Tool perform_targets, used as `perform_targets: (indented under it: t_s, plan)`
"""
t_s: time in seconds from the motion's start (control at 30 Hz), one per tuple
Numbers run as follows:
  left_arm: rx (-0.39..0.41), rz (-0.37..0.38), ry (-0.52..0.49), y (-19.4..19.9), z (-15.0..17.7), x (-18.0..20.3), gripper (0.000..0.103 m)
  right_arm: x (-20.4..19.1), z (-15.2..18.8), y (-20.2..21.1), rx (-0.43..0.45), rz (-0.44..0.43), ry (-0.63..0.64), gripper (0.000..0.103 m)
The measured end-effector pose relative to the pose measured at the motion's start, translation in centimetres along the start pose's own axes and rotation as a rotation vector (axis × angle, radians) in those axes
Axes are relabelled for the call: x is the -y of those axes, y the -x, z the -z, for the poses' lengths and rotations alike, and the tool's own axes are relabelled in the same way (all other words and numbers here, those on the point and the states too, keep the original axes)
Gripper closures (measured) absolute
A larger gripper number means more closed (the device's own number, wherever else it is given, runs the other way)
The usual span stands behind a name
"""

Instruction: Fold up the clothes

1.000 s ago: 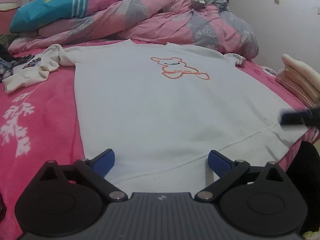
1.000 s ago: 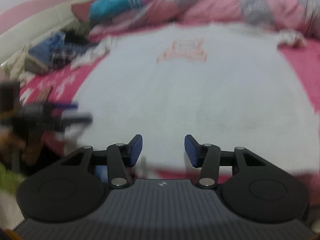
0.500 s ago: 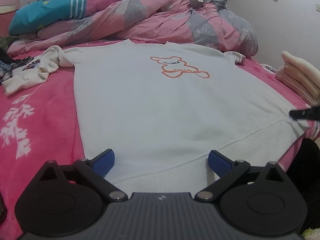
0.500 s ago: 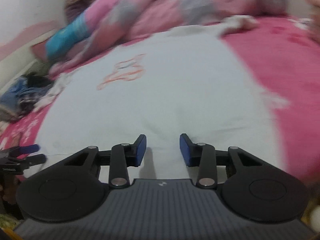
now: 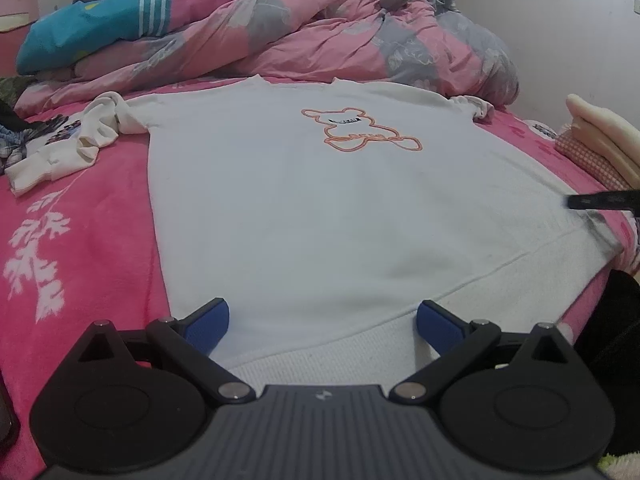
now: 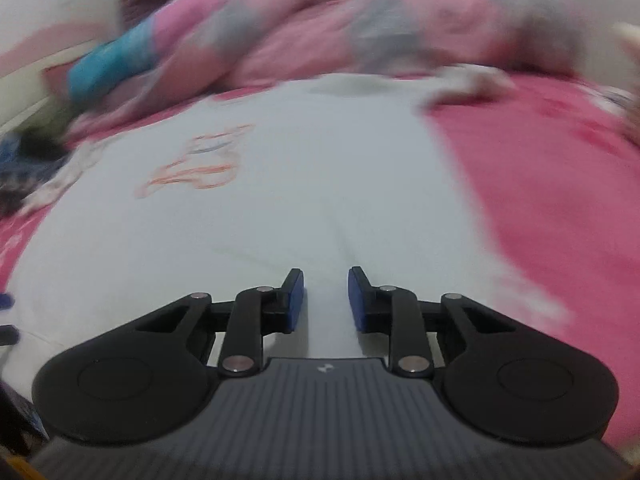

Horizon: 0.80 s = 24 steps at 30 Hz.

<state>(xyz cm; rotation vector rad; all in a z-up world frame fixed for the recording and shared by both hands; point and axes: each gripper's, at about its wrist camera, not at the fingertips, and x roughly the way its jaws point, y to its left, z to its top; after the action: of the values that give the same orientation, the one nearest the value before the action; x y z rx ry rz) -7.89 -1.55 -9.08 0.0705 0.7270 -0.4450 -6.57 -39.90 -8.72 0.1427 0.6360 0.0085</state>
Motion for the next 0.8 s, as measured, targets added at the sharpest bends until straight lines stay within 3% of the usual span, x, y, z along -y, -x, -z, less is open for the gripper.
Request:
perform_targets:
  t_s: [0.2,0.33,0.4,0.5,0.7,0.8]
  plan:
    - [0.041,-0.073,-0.008,1.6,-1.1,-0.1,0.002,3.7,0.0,3.4,0.043,0.09,-0.057,0.076]
    - [0.057,-0.054,0.028,1.6,-2.5,-0.3,0.002,0.3,-2.7,-1.6,0.042,-0.015,0.039,0.076]
    - [0.052,-0.042,0.031,0.7,-3.2,-0.2,0.002,-0.2,-3.9,-4.6,0.005,-0.023,0.035,0.076]
    - [0.043,-0.037,0.029,-0.5,-3.6,-0.5,0.002,2.8,-3.7,-4.9,-0.012,0.046,-0.045,0.078]
    - [0.024,-0.025,0.025,-2.8,-4.5,-1.0,0.002,11.5,-2.0,0.1,0.009,0.167,-0.317,0.076]
    - [0.015,-0.019,0.023,-4.0,-4.9,-1.2,0.002,10.4,-3.5,-0.3,0.036,0.126,-0.265,0.076]
